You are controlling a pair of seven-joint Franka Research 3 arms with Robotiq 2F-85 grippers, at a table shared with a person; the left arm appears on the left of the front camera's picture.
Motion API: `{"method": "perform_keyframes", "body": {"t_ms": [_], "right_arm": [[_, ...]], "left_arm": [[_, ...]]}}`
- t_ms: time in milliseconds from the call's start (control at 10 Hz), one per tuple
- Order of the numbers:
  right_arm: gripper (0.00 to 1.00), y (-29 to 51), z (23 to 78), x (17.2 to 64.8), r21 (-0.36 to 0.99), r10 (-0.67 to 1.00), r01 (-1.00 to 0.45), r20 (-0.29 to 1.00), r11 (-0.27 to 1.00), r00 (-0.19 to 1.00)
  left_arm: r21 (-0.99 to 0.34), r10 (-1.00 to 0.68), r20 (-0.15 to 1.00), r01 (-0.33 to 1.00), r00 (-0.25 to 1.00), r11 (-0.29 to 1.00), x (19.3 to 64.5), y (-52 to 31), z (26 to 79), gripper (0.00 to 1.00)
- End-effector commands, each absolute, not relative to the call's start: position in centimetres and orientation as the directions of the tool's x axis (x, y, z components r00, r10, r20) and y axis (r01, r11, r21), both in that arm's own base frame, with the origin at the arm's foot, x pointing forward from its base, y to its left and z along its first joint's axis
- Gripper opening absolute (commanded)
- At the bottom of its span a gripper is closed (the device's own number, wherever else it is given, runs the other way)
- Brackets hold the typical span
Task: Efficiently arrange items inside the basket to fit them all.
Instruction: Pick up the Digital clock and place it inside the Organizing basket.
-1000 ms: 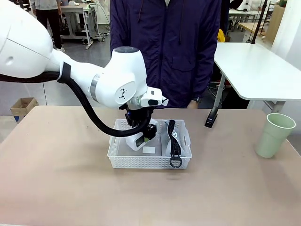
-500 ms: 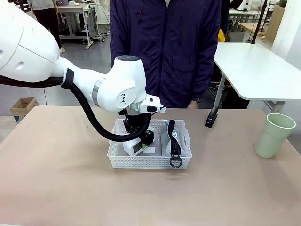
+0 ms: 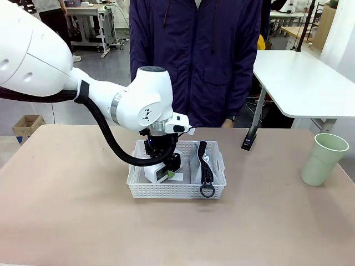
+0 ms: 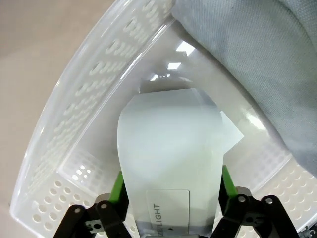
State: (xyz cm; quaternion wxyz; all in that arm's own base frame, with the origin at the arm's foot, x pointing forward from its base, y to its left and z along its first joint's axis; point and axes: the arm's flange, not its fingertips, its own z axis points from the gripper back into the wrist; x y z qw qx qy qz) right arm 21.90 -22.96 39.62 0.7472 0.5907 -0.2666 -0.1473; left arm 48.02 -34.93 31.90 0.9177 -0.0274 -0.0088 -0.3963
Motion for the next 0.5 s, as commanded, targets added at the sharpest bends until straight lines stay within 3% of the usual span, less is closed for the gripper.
{"method": "perform_keyframes", "body": {"t_ms": [0, 400], "right_arm": [[1.0, -23.11, 39.66, 21.72, 0.958, -0.532, -0.124, 0.249, 0.26, 0.809], [1.0, -23.11, 39.66, 21.72, 0.958, -0.532, -0.124, 0.249, 0.26, 0.809]], "left_arm": [[-0.013, -0.733, 0.019, 0.733, 0.68, 0.68, 48.47, -34.81, 31.99, 1.0], [-0.034, -0.749, 0.025, 0.749, 0.663, 0.662, 48.56, -34.4, 32.36, 1.0]]}}
